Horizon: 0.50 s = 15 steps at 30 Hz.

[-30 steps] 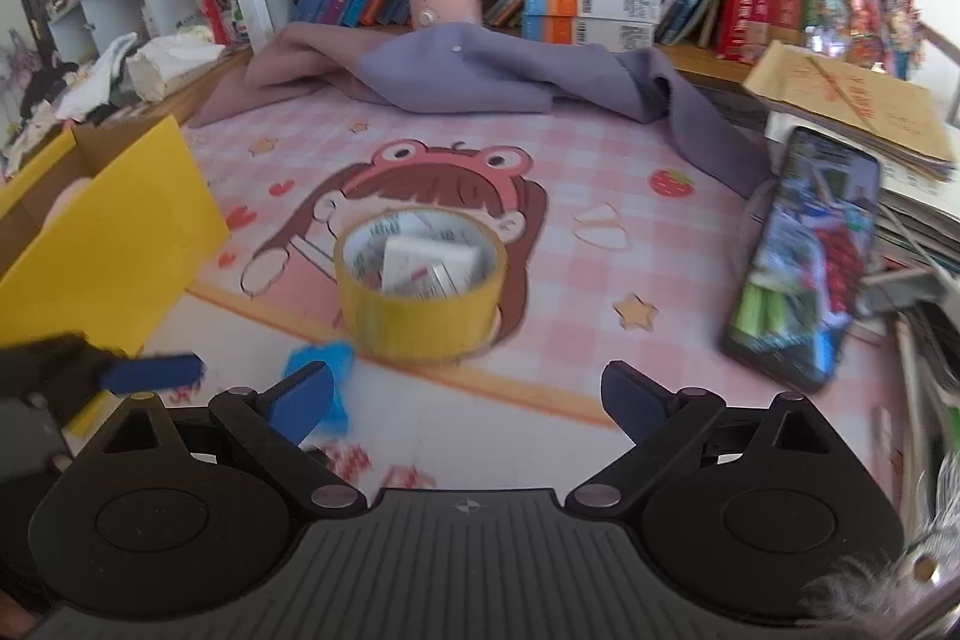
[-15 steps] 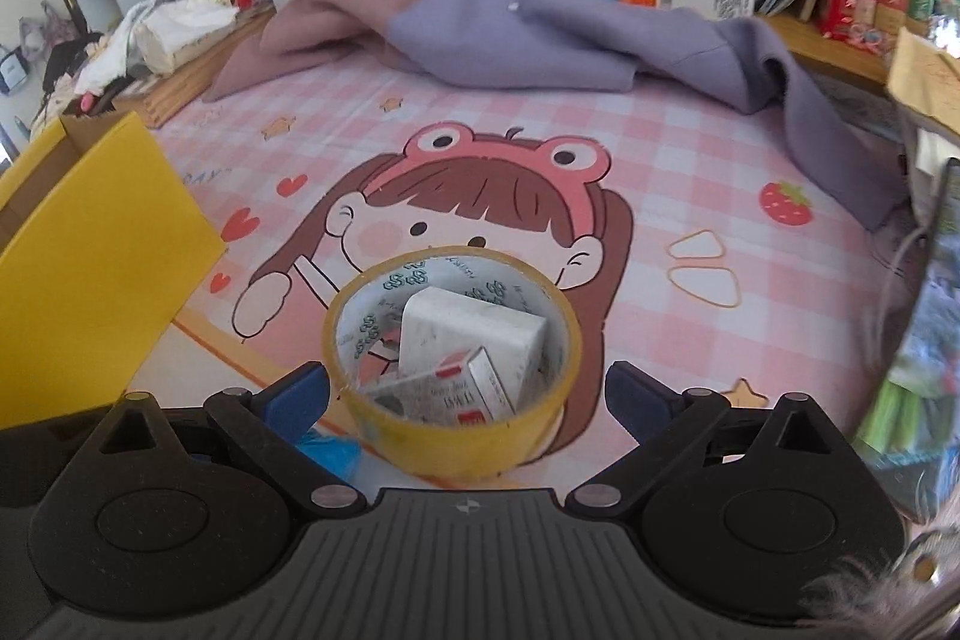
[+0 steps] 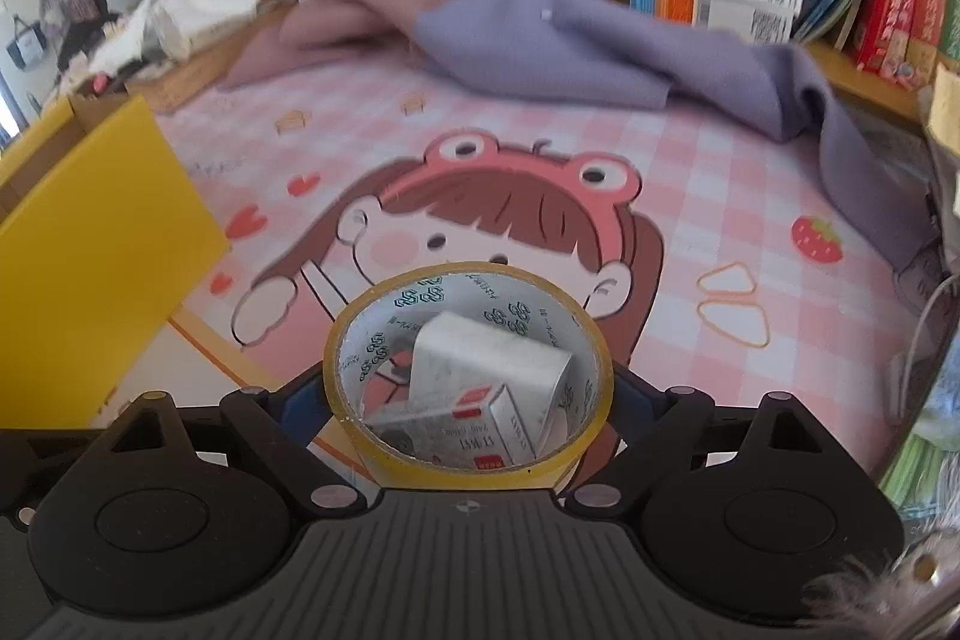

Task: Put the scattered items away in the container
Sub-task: 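Grasp the blue packet with the left tool while the right tool grasps the yellow tape roll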

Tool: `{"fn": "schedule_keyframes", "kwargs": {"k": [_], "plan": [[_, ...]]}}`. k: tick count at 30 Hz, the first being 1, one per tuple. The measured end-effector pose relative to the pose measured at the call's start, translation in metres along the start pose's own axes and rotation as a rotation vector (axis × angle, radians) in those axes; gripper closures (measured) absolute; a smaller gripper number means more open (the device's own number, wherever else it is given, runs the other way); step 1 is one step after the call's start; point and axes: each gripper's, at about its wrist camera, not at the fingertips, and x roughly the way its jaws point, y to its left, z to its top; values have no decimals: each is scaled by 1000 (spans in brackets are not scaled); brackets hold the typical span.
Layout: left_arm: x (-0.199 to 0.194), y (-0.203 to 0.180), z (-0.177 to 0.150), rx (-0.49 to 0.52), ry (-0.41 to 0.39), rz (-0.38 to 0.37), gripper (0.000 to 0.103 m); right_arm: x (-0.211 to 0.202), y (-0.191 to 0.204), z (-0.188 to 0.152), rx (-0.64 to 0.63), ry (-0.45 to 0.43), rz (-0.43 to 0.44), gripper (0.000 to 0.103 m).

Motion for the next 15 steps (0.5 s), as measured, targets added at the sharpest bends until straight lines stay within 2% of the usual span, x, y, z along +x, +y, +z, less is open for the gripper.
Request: {"fn": "schedule_keyframes", "kwargs": {"k": [7,11,15], "plan": [[-23,4,3,8,-32,4,73,-30,3,5,-15,-87,-14,12],[-46,6,5,16,-77,0,73,-55,4,4,0,-137,-21,12],[-69,11,3,6,-114,-15,73,-82,8,-6,5,-147,-19,12]]}}
